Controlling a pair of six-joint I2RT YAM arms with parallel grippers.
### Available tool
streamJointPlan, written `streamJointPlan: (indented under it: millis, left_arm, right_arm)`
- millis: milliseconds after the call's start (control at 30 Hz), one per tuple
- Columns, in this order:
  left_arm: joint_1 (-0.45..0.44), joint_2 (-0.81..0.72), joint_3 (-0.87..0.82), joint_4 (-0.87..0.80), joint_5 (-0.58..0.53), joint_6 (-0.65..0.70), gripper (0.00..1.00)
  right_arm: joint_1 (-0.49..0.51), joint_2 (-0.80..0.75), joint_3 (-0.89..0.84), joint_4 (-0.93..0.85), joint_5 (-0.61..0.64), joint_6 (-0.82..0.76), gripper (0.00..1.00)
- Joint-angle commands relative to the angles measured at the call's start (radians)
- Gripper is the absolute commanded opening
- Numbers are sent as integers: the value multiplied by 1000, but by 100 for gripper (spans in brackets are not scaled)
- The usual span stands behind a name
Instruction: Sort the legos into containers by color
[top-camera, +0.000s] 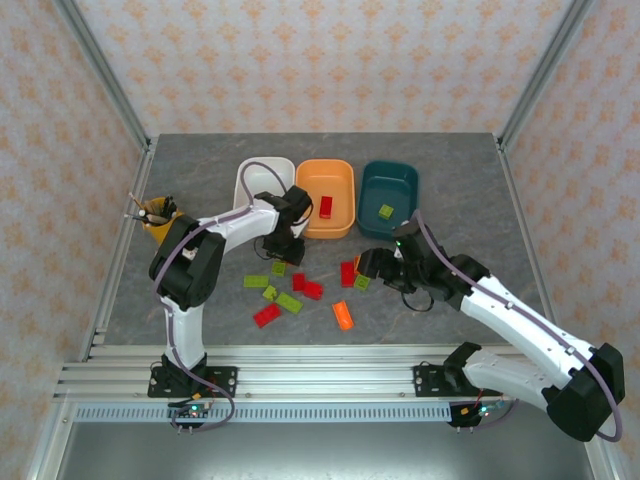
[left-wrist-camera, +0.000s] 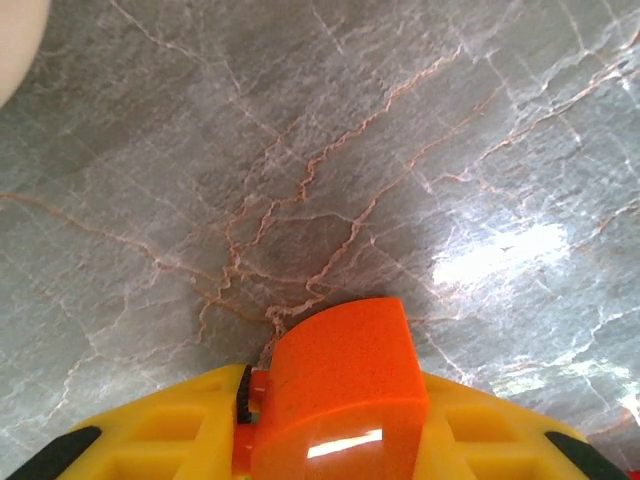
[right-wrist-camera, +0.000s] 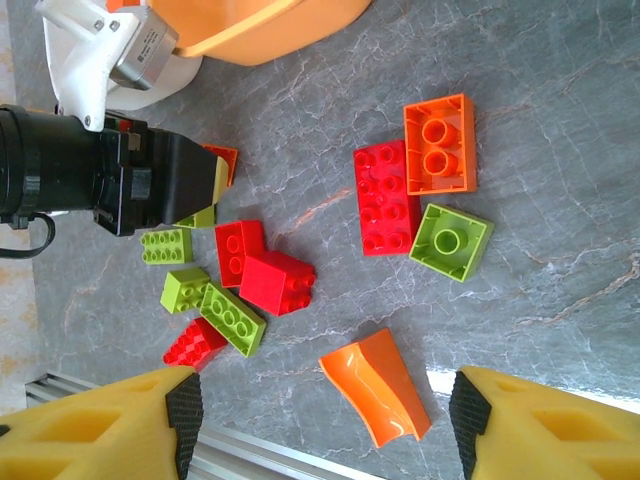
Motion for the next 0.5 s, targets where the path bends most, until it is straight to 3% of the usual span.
streamJointPlan:
  millis: [0, 233, 467]
  left_arm:
    - [1, -135, -1, -27, -25, -39, 34]
    - [60, -251, 92, -116, -68, -119, 35]
    - [211, -120, 280, -209, -134, -135, 35]
  right_arm:
    - [5, -1, 59, -9, 46, -23, 67]
    - [12, 80, 184, -29, 66, -102, 65]
    - [22, 320, 397, 5, 72, -119, 69]
